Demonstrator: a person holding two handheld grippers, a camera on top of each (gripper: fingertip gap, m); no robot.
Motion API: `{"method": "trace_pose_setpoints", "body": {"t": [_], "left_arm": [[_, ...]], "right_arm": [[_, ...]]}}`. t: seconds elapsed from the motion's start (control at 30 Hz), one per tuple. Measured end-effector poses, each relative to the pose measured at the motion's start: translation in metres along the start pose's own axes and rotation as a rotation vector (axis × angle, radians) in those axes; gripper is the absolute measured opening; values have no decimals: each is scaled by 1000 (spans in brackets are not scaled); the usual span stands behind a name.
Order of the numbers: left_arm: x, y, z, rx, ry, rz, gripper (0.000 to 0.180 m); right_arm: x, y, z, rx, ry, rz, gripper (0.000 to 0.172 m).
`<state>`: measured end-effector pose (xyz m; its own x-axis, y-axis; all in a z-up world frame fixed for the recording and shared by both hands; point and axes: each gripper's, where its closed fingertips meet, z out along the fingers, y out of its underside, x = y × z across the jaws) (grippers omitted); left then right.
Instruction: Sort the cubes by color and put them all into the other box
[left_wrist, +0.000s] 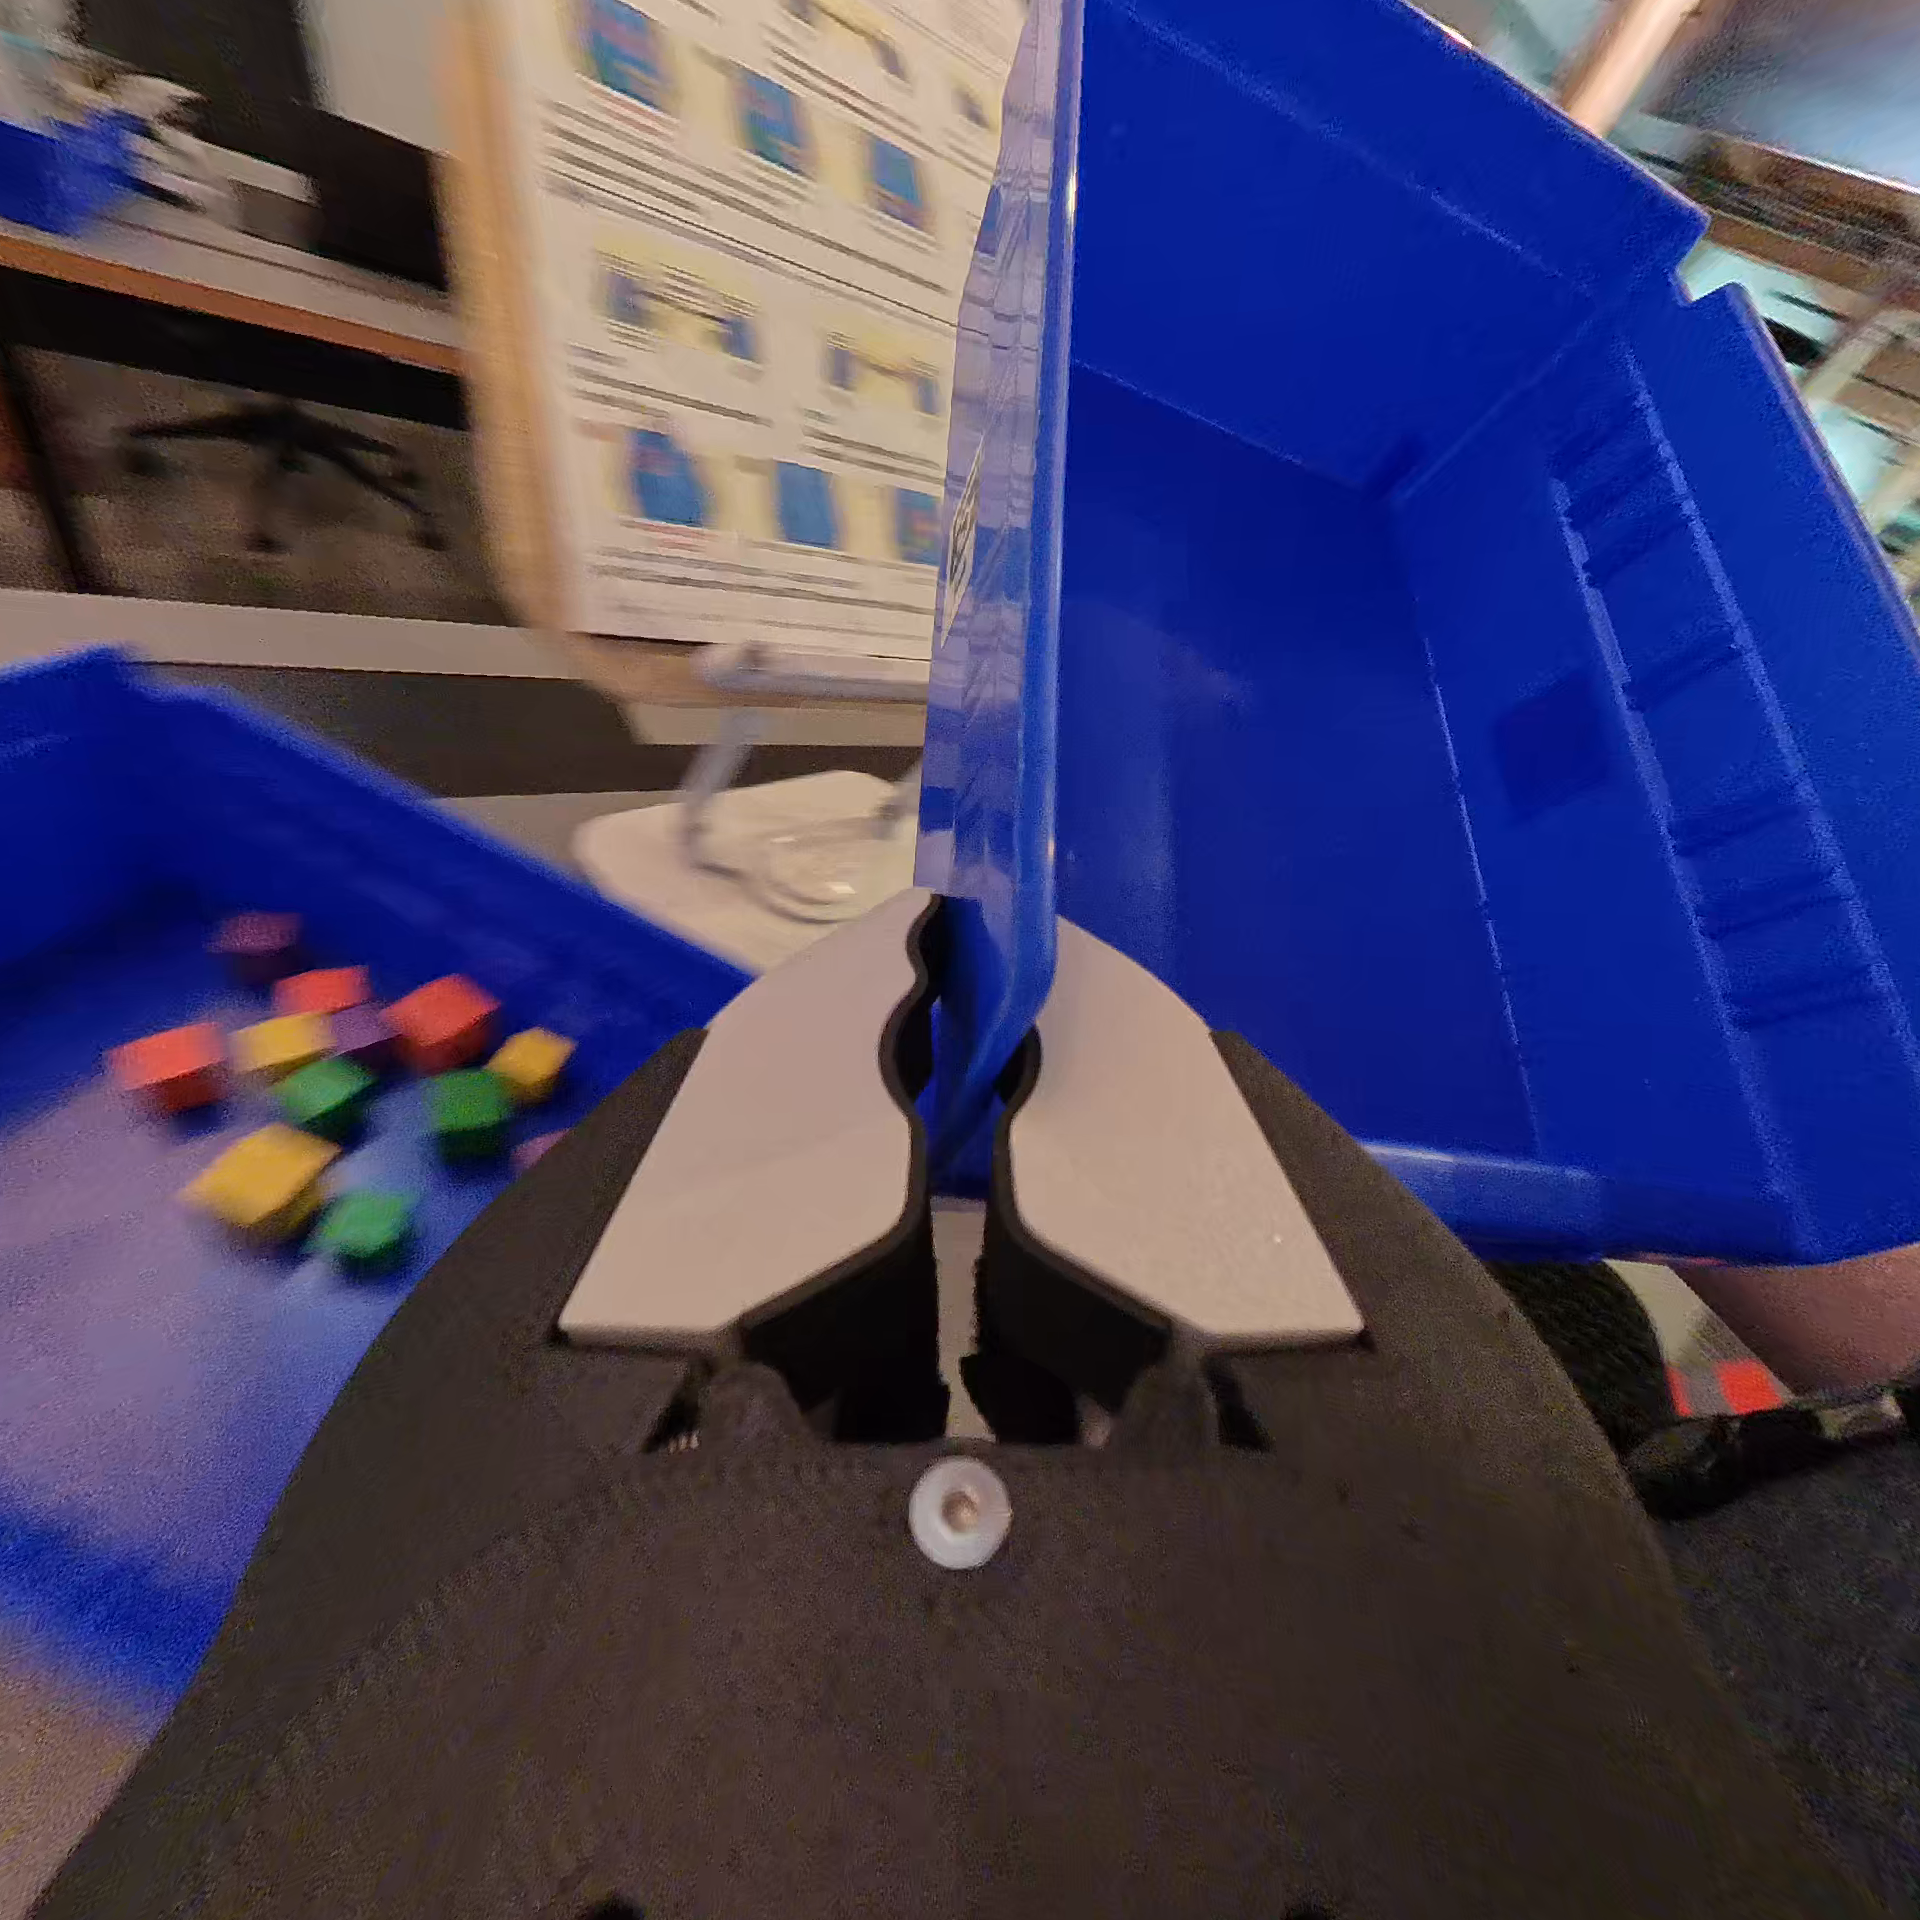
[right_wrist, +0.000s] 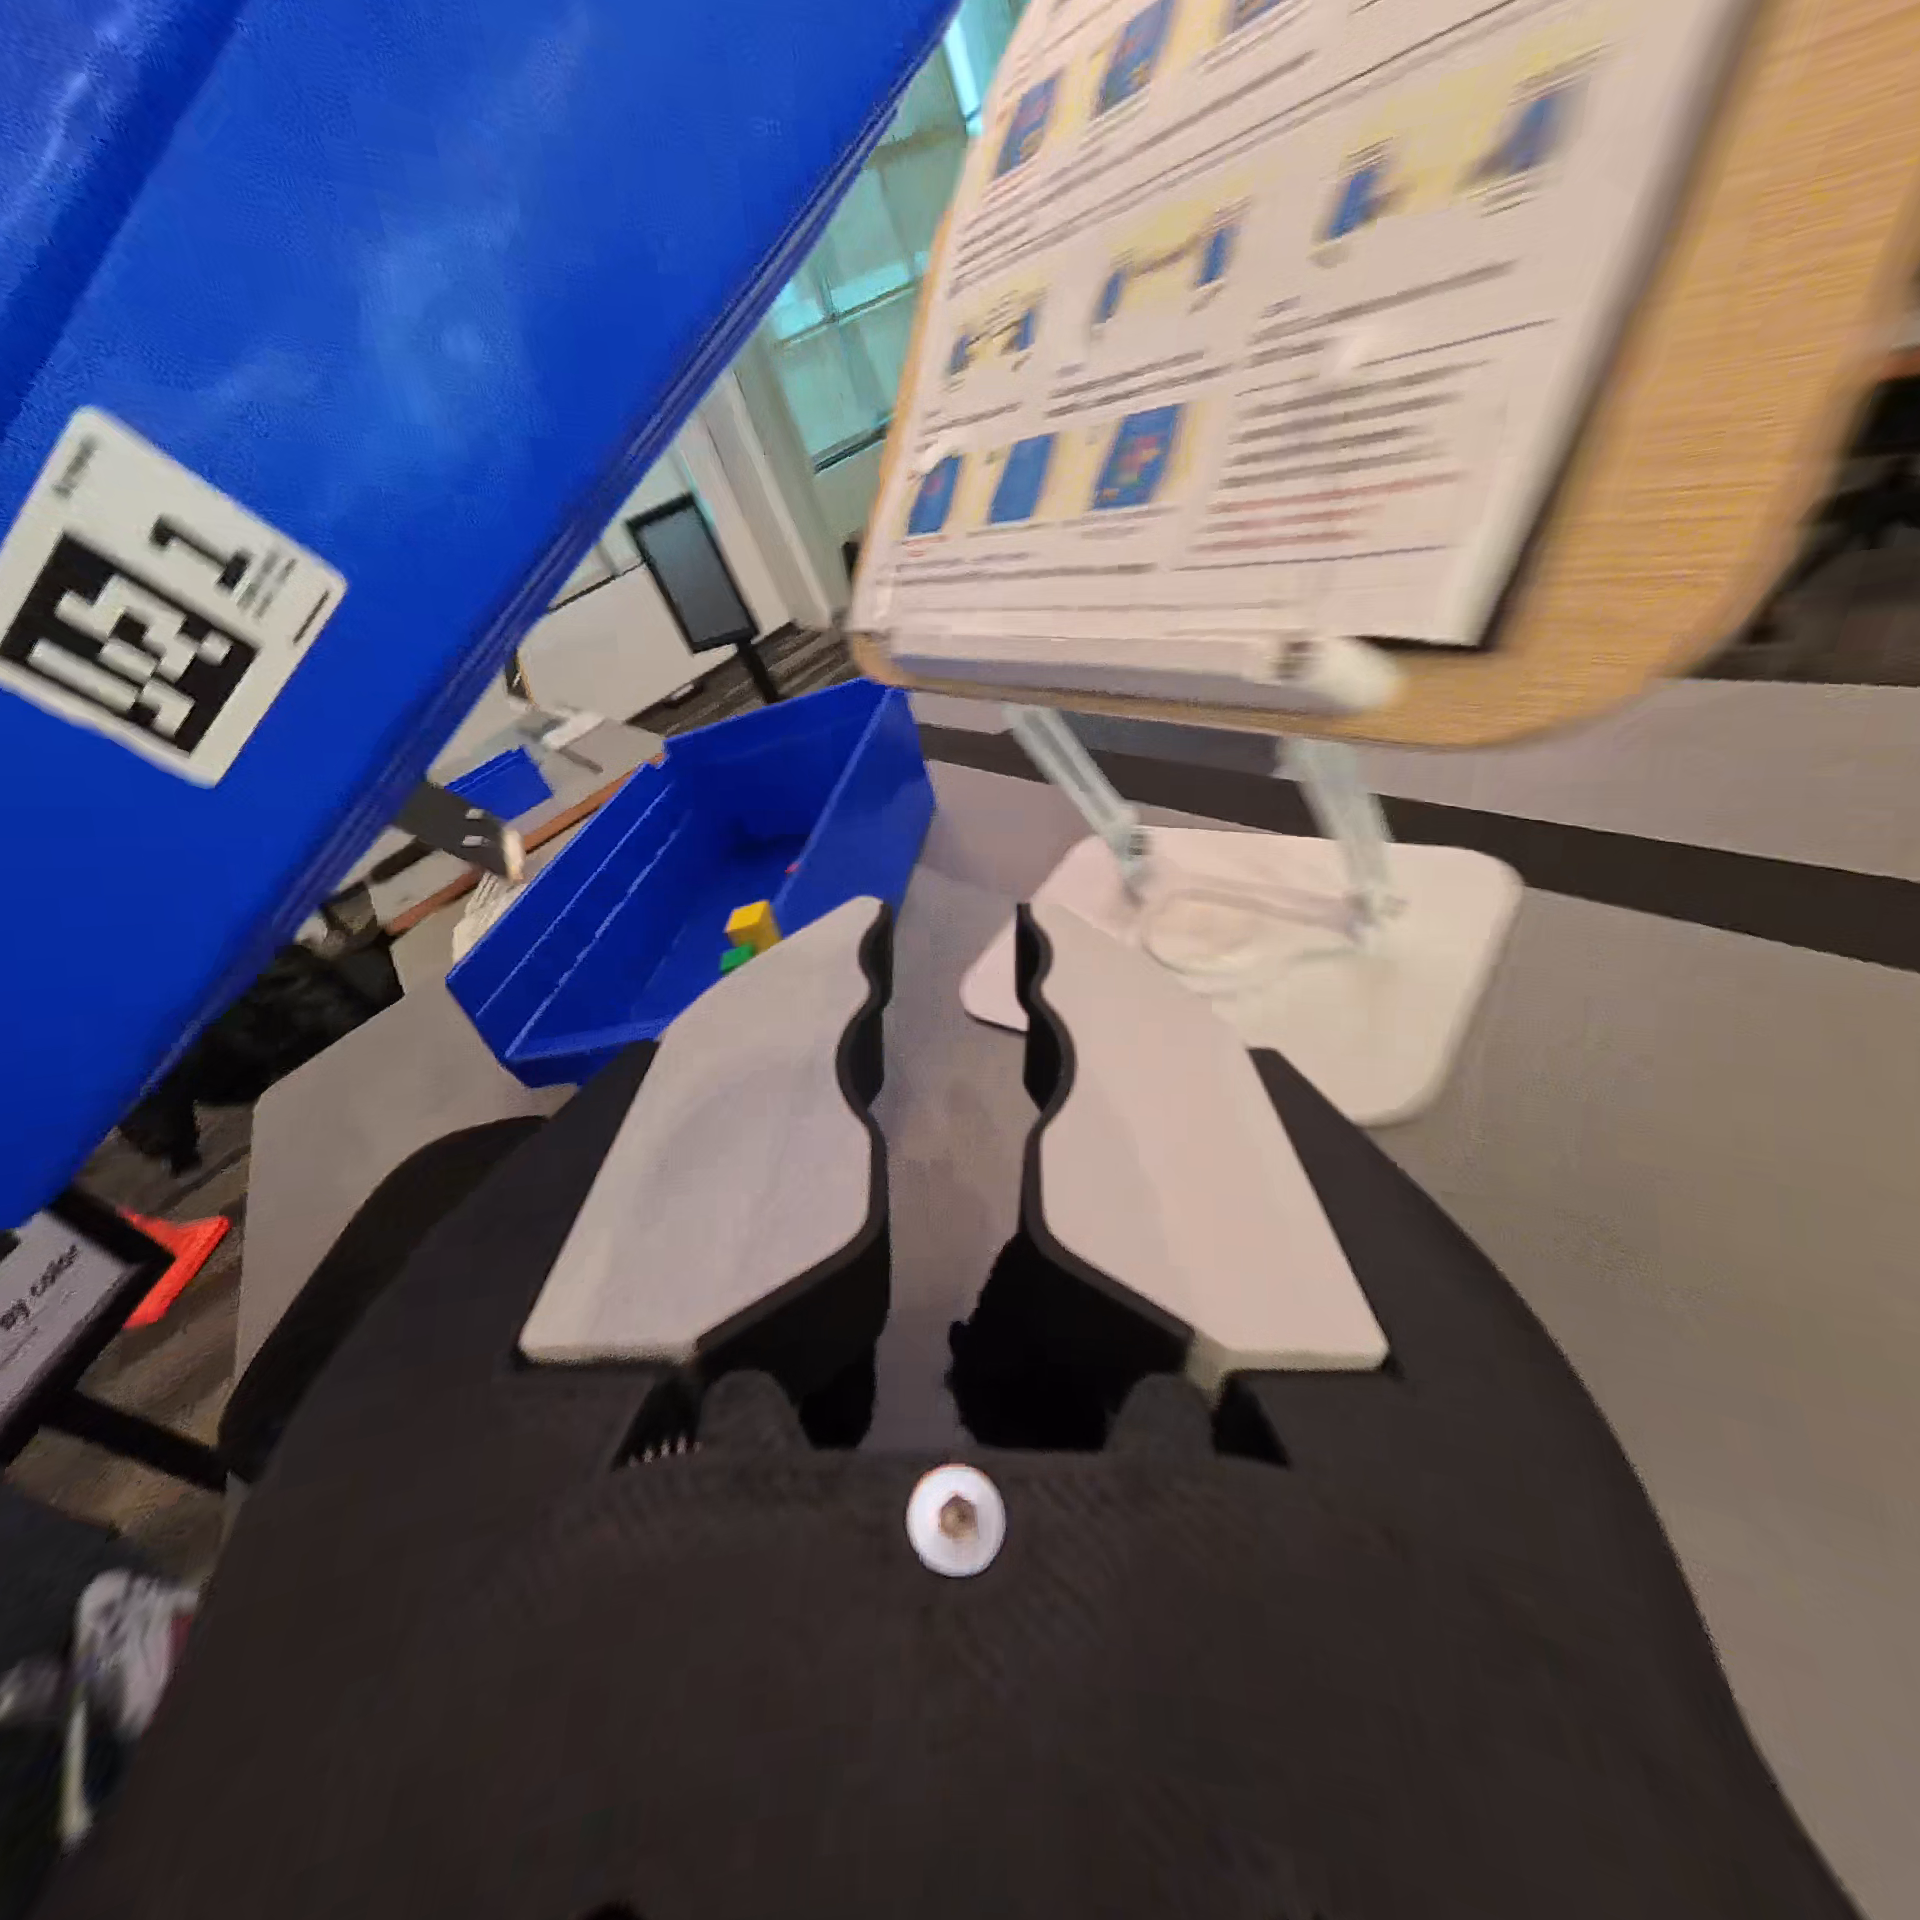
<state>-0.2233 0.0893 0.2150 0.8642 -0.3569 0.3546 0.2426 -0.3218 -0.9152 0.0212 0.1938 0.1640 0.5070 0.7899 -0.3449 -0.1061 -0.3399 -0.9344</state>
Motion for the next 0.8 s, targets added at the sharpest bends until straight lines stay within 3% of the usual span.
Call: {"method": "trace_pose_setpoints", "body": {"t": [0.07, 0.27, 0.33, 0.43, 0.57, 0.8], "left_arm": [[43, 10, 49, -52, 136, 16, 4], [158, 74, 185, -219, 448, -4, 4], [183, 103, 226, -280, 492, -6, 4], [201, 139, 280, -354, 489, -8, 5], [201, 173, 337, -409, 404, -96, 8], [188, 199, 383, -425, 292, -61, 11]], "right_arm": [[32, -17, -57, 57, 67, 18, 24], [146, -38, -235, 136, 616, -1, 28], [171, -37, -290, 173, 791, 33, 29], [181, -31, -333, 227, 846, 49, 32], [177, -15, -335, 249, 793, 104, 39], [165, 28, -258, 77, 755, 81, 71]]}}
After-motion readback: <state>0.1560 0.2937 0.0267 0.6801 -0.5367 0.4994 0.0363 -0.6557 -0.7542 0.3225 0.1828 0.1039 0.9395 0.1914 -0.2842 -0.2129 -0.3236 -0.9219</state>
